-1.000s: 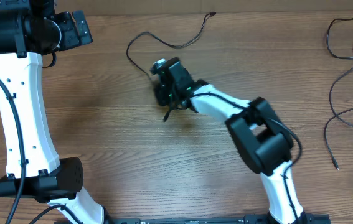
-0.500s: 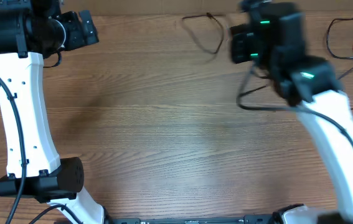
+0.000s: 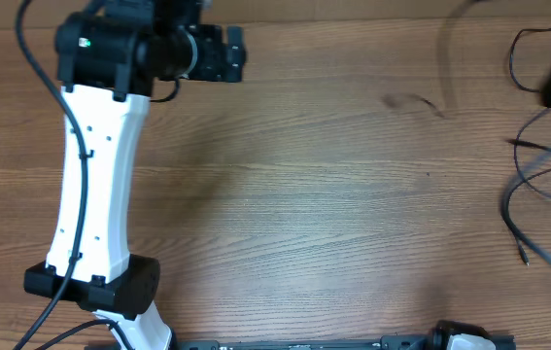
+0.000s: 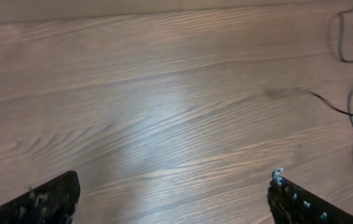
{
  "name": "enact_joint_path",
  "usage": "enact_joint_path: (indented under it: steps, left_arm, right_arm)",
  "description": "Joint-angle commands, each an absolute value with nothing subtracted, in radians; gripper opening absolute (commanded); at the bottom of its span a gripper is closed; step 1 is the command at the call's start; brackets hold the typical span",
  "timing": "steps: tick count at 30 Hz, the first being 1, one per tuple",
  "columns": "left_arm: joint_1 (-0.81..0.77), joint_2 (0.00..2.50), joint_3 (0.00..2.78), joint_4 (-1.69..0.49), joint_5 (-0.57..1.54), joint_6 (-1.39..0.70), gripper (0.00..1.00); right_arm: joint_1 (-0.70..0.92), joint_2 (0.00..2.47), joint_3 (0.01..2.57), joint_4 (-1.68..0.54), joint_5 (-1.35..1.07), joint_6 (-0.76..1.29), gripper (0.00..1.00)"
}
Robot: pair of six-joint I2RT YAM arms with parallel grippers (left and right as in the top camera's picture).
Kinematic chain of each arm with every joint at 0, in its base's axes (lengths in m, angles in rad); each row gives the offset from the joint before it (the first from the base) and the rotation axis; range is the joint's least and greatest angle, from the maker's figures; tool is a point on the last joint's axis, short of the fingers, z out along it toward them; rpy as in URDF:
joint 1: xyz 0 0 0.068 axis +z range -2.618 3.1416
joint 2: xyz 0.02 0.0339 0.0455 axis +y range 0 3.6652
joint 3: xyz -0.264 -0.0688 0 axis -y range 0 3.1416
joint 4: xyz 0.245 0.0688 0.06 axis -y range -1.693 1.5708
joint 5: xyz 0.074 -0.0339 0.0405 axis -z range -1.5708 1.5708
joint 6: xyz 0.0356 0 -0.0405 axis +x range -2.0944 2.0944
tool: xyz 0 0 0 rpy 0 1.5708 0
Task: Untangle cables
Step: 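Carry the cable off to the right and withdraw the right arm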
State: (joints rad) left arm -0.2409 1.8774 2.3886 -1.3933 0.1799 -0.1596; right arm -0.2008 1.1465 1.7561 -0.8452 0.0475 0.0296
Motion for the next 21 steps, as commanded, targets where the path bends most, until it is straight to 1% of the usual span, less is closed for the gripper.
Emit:
enact_joint_path:
  steps: [1, 6, 11, 14, 19, 21]
  left_arm:
    - [-0.283, 1.863, 2.391, -1.373, 0.173, -0.126, 0.97]
    - [-0.309, 1.864, 2.391, -1.368, 0.172, -0.106, 0.98]
    - [-0.309, 1.864, 2.391, -1.377, 0.172, -0.104, 0.97]
    - [-0.309, 1.864, 2.391, -1.39, 0.172, -0.103, 0.97]
    - [-0.309, 1.865, 2.391, -1.417, 0.151, -0.1, 0.97]
    - [-0.309, 1.866, 2.391, -1.427, 0.144, -0.095, 0.97]
  right_arm:
    - [-0.289, 1.08, 1.837, -0.847, 0.082, -0.009, 0.04]
    - [-0.442, 1.071, 1.883, -0.827, 0.202, -0.021, 0.04]
    - [-0.593, 1.106, 1.882, -0.765, 0.209, -0.039, 0.04]
    - [-0.62, 1.153, 1.881, -0.733, 0.217, -0.039, 0.04]
    - [-0.628, 1.283, 1.879, -0.66, 0.337, -0.046, 0.04]
    - [-0.649, 1.332, 1.879, -0.649, 0.337, -0.05, 0.04]
